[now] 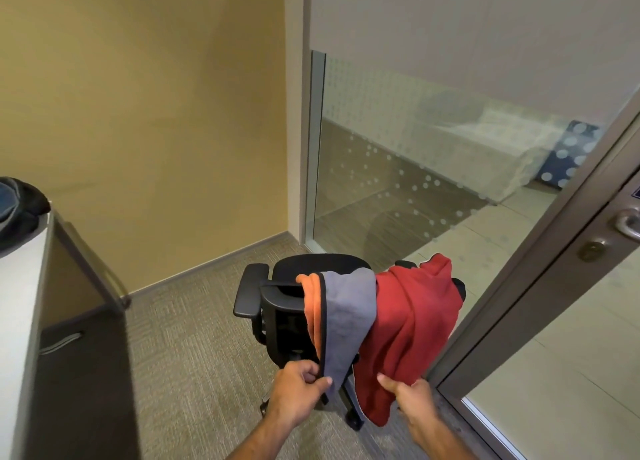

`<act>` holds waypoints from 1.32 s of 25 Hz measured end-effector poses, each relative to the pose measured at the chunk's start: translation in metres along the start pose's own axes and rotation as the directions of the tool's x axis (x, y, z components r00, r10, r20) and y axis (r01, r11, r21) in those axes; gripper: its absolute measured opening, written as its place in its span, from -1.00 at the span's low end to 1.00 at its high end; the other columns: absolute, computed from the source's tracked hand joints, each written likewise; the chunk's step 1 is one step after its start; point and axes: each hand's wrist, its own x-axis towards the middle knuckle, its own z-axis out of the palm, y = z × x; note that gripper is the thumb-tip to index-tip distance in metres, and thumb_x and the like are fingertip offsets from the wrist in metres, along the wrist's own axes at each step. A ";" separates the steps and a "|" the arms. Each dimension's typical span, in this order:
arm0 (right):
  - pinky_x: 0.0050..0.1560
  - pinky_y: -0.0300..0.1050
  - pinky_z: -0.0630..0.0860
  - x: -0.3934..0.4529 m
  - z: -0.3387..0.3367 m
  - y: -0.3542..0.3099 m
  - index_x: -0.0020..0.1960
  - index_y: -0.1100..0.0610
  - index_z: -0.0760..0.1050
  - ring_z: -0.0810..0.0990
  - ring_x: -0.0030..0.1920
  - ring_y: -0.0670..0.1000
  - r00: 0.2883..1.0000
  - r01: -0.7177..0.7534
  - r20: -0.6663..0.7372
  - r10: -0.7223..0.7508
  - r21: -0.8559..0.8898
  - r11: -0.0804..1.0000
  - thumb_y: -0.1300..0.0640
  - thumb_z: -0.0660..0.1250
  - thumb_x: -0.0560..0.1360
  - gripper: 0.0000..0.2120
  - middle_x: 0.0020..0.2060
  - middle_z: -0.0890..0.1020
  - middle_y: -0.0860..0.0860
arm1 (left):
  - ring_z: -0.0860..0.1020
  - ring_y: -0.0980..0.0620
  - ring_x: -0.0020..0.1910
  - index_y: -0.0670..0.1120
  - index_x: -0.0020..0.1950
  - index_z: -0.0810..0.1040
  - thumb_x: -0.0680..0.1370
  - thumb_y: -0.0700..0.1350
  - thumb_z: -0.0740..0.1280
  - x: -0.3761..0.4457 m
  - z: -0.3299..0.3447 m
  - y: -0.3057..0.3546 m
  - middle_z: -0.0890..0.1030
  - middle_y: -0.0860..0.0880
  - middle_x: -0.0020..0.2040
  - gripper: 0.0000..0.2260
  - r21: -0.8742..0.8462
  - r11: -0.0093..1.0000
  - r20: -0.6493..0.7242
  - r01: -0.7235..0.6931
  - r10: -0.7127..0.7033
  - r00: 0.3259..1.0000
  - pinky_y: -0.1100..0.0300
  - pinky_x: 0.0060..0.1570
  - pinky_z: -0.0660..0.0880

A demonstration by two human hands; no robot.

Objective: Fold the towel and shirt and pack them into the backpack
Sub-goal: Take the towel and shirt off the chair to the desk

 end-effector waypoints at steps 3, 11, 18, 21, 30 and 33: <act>-0.02 0.05 0.60 0.000 -0.007 0.013 -0.08 0.24 0.64 0.68 -0.19 0.08 0.997 0.035 -0.059 -0.041 -0.092 0.995 0.37 0.54 0.34 -0.82 -0.28 0.71 0.04 | 0.58 0.19 -0.42 -0.02 -0.33 0.59 0.44 -0.07 0.49 -0.009 -0.001 -0.002 0.64 0.09 -0.41 -0.82 -0.011 1.000 -0.021 -0.013 0.013 1.000 0.15 -0.31 0.58; -0.39 -0.36 0.53 -0.071 -0.051 -0.002 -0.08 0.32 0.63 0.65 -0.40 -0.04 0.972 0.206 -0.099 -0.215 -0.087 0.975 0.52 0.52 0.28 -0.74 -0.46 0.68 -0.07 | 0.55 0.12 -0.31 0.08 -0.11 0.56 0.52 -0.11 0.40 -0.068 -0.023 0.043 0.65 0.11 -0.20 -0.92 -0.137 0.935 -0.130 -0.326 0.309 0.942 0.24 -0.23 0.46; -0.09 -0.19 0.61 -0.163 -0.081 -0.152 -0.04 0.08 0.66 0.71 -0.14 -0.05 0.808 0.588 0.304 -0.504 -0.445 0.675 0.48 0.49 0.33 -0.64 -0.17 0.74 -0.03 | 0.54 0.37 0.13 0.10 0.18 0.64 0.47 -0.22 0.42 -0.079 -0.088 0.122 0.64 0.27 0.08 -0.67 -0.133 0.826 -0.200 -0.548 0.519 0.831 0.44 0.16 0.42; -0.12 -0.17 0.50 -0.171 -0.068 -0.226 -0.05 0.10 0.71 0.70 -0.08 0.06 0.611 0.580 0.305 -0.731 -0.801 0.150 0.25 0.60 0.28 -0.75 -0.16 0.74 0.02 | 0.64 0.28 -0.10 0.04 -0.02 0.71 0.44 -0.23 0.48 -0.069 -0.119 0.156 0.71 0.17 -0.12 -0.80 -0.127 0.791 -0.246 -0.599 0.560 0.791 0.35 -0.01 0.54; 0.04 -0.15 0.54 -0.129 0.067 -0.362 -0.05 0.08 0.72 0.68 -0.07 0.04 0.310 0.780 0.451 -0.837 -0.624 -0.047 0.16 0.61 0.26 -0.74 -0.13 0.74 0.05 | 0.66 0.15 -0.22 -0.02 -0.10 0.72 0.42 -0.15 0.53 0.001 -0.198 0.235 0.71 0.08 -0.22 -0.91 -0.040 0.786 -0.429 -0.617 0.544 0.721 0.15 -0.10 0.64; 0.00 -0.03 0.63 -0.116 0.117 -0.386 -0.15 0.07 0.71 0.69 -0.20 -0.02 0.366 0.905 0.413 -0.834 -0.365 0.216 0.20 0.61 0.25 -0.81 -0.25 0.73 0.02 | 0.68 0.10 -0.19 -0.08 -0.08 0.72 0.42 -0.15 0.52 0.023 -0.232 0.256 0.72 0.02 -0.19 -0.90 -0.035 0.784 -0.490 -0.619 0.527 0.695 0.06 -0.04 0.64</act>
